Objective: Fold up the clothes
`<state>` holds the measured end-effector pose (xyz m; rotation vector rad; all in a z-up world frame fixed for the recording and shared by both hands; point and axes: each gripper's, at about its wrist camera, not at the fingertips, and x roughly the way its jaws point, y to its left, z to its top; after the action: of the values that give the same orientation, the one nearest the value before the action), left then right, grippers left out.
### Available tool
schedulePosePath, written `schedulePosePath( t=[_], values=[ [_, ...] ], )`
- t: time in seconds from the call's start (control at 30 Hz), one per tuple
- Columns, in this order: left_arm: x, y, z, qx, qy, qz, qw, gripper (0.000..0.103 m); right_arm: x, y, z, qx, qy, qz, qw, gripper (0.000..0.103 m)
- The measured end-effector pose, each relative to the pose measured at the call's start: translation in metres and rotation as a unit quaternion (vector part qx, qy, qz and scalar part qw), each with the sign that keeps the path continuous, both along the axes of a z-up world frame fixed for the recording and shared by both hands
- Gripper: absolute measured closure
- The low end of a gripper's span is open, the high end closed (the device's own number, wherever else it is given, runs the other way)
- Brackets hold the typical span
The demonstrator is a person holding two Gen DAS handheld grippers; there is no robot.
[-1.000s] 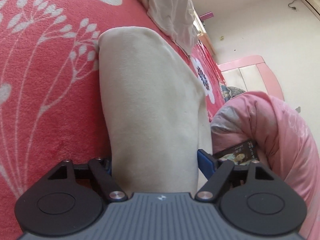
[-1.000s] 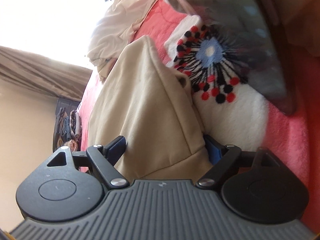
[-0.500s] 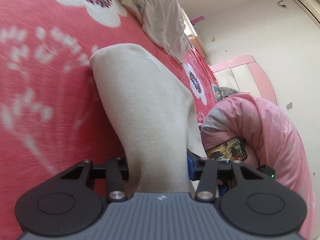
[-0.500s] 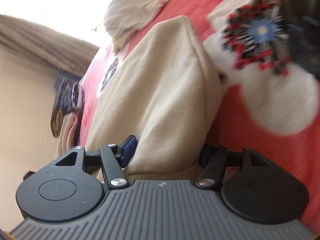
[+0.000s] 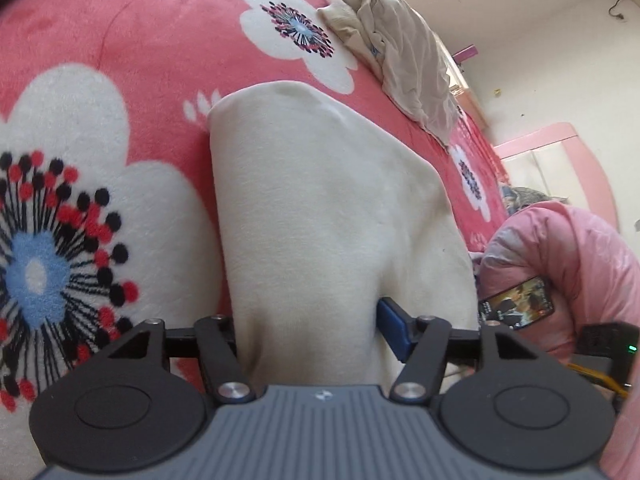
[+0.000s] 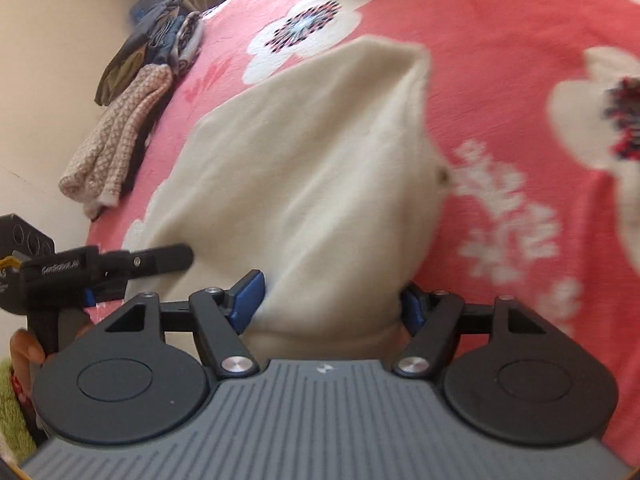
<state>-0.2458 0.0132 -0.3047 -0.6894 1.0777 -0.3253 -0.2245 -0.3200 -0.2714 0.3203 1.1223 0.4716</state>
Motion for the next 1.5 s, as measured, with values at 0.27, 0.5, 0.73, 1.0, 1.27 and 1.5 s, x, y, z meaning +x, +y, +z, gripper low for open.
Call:
schedulePosePath(
  t=[0.27, 0.5, 0.73, 1.0, 1.27, 1.5],
  values=[
    [0.002, -0.007, 0.004, 0.036, 0.007, 0.023, 0.9991, 0.037, 0.019, -0.044, -0.012, 0.073, 0.01, -0.076, 0.994, 0.032],
    [0.001, -0.022, -0.006, 0.133, -0.001, 0.024, 0.9909, 0.018, 0.023, -0.025, -0.032, 0.092, 0.055, 0.001, 0.994, 0.033],
    [0.0, -0.028, 0.013, 0.14, 0.007, 0.039, 0.9893, 0.026, 0.027, -0.06, -0.013, 0.085, 0.016, -0.063, 0.994, 0.035],
    [-0.01, -0.024, 0.028, 0.147, -0.018, 0.092, 0.9847, 0.026, 0.064, -0.042, -0.022, 0.087, -0.007, -0.03, 0.996, 0.051],
    [-0.006, -0.017, 0.022, 0.127, -0.047, 0.119, 0.9836, 0.026, 0.057, -0.04, -0.013, 0.104, -0.013, -0.026, 0.994, 0.085],
    [-0.007, -0.012, 0.005, 0.1, -0.053, 0.11, 0.9875, 0.026, 0.069, -0.074, -0.061, 0.253, 0.13, -0.11, 0.952, 0.092]
  ],
)
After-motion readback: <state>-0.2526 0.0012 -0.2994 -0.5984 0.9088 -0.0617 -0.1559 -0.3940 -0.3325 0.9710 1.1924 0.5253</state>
